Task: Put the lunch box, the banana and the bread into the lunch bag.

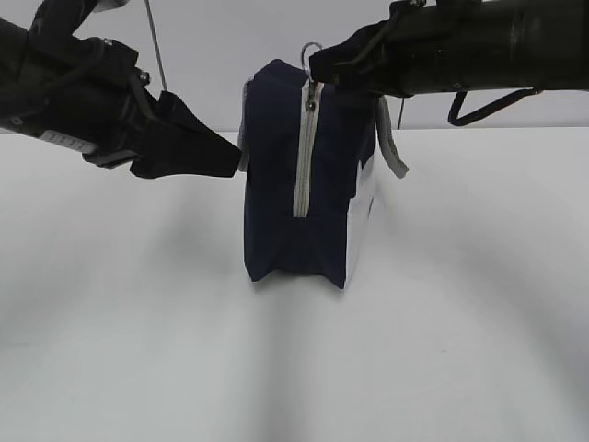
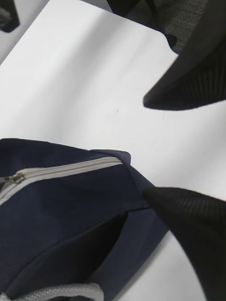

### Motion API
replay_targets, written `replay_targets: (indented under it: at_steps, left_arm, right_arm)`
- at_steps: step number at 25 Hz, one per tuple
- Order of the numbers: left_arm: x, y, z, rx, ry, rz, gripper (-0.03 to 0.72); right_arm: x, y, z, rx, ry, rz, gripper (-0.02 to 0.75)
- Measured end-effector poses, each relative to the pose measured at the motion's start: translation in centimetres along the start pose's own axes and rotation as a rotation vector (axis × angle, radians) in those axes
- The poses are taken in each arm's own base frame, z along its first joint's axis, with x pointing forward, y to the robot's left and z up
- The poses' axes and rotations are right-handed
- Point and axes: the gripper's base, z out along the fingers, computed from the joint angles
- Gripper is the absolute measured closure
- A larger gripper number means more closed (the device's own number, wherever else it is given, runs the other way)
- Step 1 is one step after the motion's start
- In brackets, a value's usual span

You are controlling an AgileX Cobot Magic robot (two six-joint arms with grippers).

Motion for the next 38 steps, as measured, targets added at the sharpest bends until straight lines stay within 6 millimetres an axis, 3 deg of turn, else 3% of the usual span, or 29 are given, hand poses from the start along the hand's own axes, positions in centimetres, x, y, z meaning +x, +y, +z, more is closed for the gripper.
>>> replay_targets:
  at_steps: [6,13,31,35,38]
  left_arm:
    - [-0.1,0.0,0.1,0.006,-0.010,0.002,0.309]
    - [-0.4,0.5,1.2,0.017,-0.061,0.039,0.309]
    - [1.1,3.9,7.8,0.069,-0.129,-0.073,0.307]
    - [1.2,4.0,7.9,0.065,-0.131,-0.073,0.307]
    - [0.7,3.5,6.8,0.050,-0.136,-0.038,0.307]
  right_arm:
    - [-0.2,-0.8,0.0,0.090,-0.025,0.067,0.754]
    - [-0.1,0.1,0.0,-0.015,-0.015,-0.015,0.754]
    - [1.4,0.2,1.0,-0.078,0.055,-0.039,0.754]
    - [1.4,0.2,1.0,-0.080,0.054,-0.039,0.754]
    - [1.4,0.2,1.0,-0.080,0.054,-0.039,0.754]
